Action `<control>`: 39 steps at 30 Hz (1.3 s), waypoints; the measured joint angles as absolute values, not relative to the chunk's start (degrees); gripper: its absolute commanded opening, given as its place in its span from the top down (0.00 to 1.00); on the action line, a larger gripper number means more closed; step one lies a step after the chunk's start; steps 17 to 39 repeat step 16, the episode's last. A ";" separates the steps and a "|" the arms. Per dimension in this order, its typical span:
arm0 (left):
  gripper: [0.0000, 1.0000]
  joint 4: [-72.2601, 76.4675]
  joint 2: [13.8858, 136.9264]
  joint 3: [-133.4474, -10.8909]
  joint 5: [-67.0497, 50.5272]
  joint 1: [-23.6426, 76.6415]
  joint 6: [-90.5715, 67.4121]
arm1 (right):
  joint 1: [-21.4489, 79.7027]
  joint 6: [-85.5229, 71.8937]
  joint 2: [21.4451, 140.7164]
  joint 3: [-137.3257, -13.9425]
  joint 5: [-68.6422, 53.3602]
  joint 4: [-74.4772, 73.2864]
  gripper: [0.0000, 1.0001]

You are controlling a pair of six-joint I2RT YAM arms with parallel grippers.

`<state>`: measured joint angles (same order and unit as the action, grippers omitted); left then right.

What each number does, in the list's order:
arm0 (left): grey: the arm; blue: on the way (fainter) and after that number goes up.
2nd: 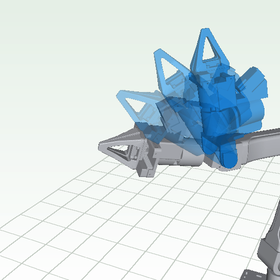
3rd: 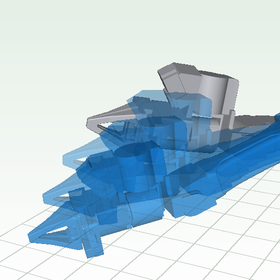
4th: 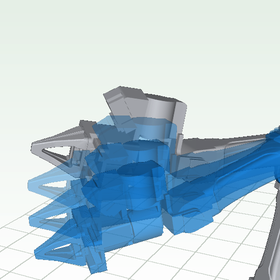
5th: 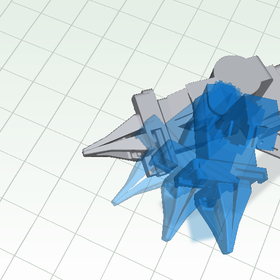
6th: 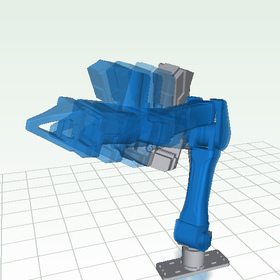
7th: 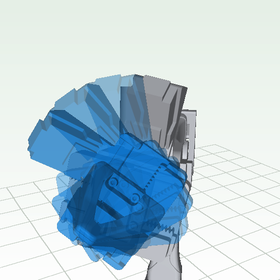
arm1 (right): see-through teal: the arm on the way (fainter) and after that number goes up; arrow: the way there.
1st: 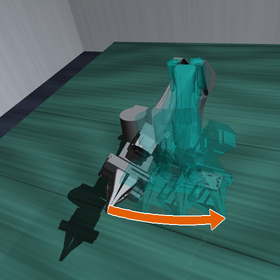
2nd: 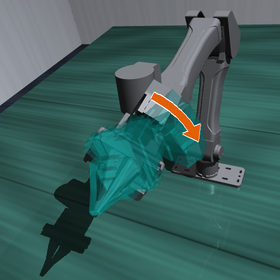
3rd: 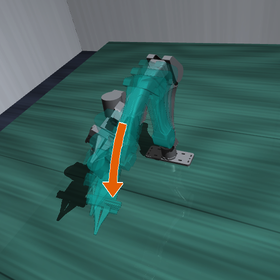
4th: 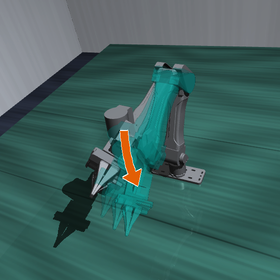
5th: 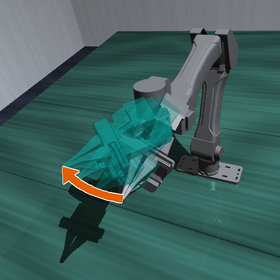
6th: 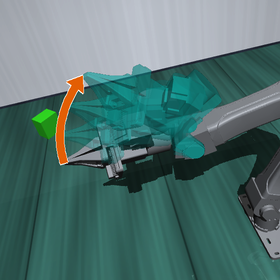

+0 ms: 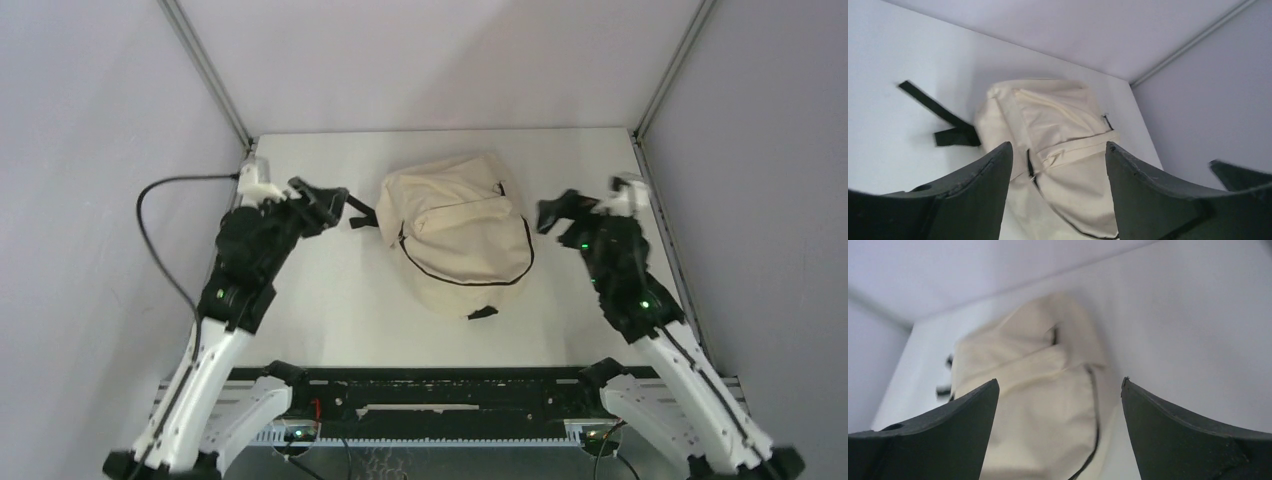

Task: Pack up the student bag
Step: Reset both arms

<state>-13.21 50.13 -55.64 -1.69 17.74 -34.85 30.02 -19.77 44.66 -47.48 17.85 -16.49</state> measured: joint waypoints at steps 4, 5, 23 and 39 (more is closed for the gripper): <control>0.28 -15.07 38.74 -46.68 3.66 18.04 -34.09 | 16.14 -28.60 36.60 -42.78 19.55 -18.06 0.00; 0.29 -15.92 37.08 -43.68 4.49 18.06 -34.35 | 14.68 -30.04 35.68 -41.56 19.90 -18.65 0.00; 0.32 -23.07 32.53 -26.11 5.34 18.13 -37.56 | 9.08 -40.49 35.70 -33.78 21.50 -26.30 0.00; 0.32 -23.07 32.53 -26.11 5.34 18.13 -37.56 | 9.08 -40.49 35.70 -33.78 21.50 -26.30 0.00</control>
